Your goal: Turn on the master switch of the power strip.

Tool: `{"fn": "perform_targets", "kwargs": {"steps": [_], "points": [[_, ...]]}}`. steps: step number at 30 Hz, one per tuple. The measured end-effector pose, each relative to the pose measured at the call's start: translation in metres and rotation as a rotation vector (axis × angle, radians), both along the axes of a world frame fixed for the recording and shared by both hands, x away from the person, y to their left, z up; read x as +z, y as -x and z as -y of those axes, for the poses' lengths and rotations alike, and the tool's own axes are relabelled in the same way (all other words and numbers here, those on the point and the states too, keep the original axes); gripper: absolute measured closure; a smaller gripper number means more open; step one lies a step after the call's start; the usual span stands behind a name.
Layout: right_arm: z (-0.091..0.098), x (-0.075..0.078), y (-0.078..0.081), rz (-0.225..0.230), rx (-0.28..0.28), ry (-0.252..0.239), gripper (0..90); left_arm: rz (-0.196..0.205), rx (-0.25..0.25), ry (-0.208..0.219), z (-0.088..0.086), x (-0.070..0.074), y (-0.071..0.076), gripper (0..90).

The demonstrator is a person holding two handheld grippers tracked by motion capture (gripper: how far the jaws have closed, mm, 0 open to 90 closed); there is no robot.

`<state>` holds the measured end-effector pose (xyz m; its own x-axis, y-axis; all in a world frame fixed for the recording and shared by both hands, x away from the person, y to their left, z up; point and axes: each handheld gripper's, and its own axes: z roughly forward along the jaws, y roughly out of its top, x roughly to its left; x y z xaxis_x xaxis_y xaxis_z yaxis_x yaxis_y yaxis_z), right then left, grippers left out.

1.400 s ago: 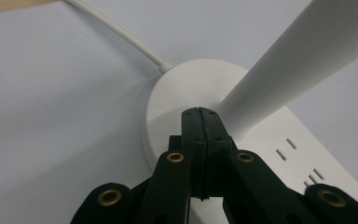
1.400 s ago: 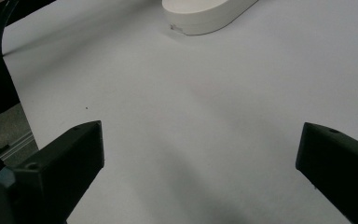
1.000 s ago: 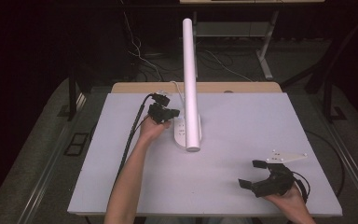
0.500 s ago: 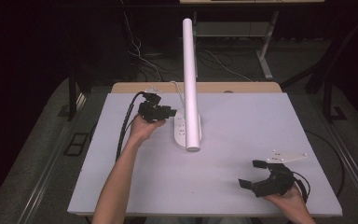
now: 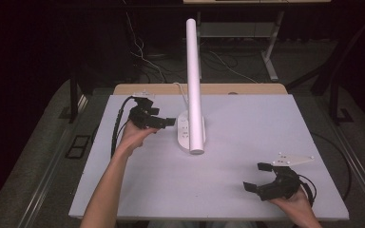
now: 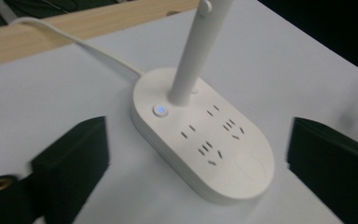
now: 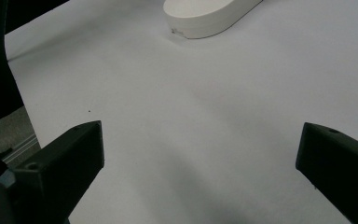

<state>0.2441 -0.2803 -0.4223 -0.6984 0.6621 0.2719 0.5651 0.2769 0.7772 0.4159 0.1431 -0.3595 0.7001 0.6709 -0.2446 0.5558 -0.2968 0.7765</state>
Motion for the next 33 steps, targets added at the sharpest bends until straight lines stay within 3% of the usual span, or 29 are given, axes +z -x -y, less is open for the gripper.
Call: {"fn": "perform_targets", "kwargs": {"steps": [1, 8, 19, 25, 33], "points": [[0.0, 0.0, 0.0, 0.001, 0.0, -0.001, 0.3, -0.007, -0.001, 0.008, -0.002, -0.001, 0.003, 0.0], [0.0, 0.001, 0.001, 0.001, -0.004, -0.006, 0.3, 0.009, 0.033, 0.042, -0.021, 0.0, 0.027, 0.0], [0.001, 0.001, 0.001, 0.005, -0.008, -0.005, 0.3, 0.06, 0.047, 0.061, -0.038, 0.006, 0.058, 0.0], [0.0, 0.001, 0.001, -0.002, -0.008, -0.005, 0.3, 0.072, 0.037, 0.063, -0.041, 0.0, 0.078, 0.0], [0.0, 0.001, 0.001, 0.002, -0.007, -0.002, 0.3, 0.077, 0.053, 0.098, -0.049, -0.014, 0.108, 0.0]]}}
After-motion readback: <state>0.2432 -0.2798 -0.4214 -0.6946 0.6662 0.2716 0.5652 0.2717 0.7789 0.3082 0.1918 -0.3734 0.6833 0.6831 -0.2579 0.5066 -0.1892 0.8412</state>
